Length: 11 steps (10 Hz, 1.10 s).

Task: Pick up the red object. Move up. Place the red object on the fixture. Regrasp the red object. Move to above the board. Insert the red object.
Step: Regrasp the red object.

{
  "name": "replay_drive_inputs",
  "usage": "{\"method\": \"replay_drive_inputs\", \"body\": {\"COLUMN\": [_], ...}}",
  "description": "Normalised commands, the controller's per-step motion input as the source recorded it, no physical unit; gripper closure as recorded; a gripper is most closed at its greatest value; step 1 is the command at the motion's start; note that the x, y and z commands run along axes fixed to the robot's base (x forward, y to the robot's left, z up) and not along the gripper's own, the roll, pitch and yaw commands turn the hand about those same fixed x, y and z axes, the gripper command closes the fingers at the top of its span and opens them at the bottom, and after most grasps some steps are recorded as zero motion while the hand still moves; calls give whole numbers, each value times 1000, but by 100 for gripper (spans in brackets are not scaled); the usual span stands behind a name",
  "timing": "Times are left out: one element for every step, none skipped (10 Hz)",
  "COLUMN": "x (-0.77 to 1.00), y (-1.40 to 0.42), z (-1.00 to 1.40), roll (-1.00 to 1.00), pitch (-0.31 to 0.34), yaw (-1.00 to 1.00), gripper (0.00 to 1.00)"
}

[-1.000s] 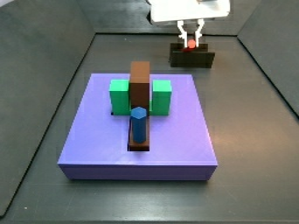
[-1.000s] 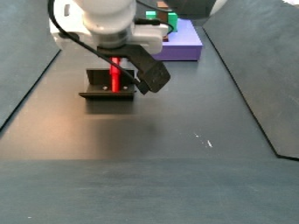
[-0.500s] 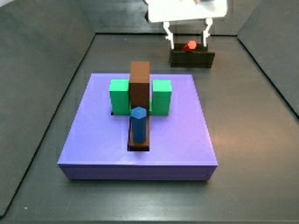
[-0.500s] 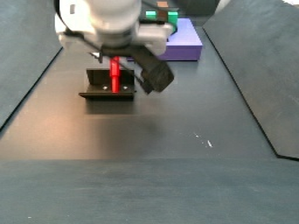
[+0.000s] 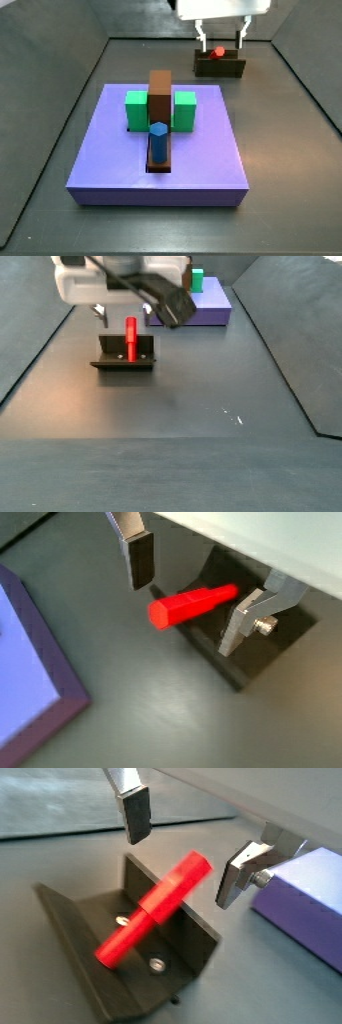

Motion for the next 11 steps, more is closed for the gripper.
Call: {"method": "replay_drive_inputs", "body": {"x": [123,0,-89,-231,-294,-180,-203,-377,-389,-380,-326], "y": [0,-20,0,0,0,-29,-23,0,0,0,0], "z": [374,417,420,363,123,11,0,14,37,83,80], "roll": [1000,1000,1000,1000,1000,1000,1000,1000,1000,1000,1000], "pitch": [0,-74,-131,-134,-149,-223,-180,0,0,140,177], "yaw": [240,100,6,0,0,-26,-20,-11,0,0,0], "gripper": [0,0,0,0,0,0,0,0,0,0,0]}}
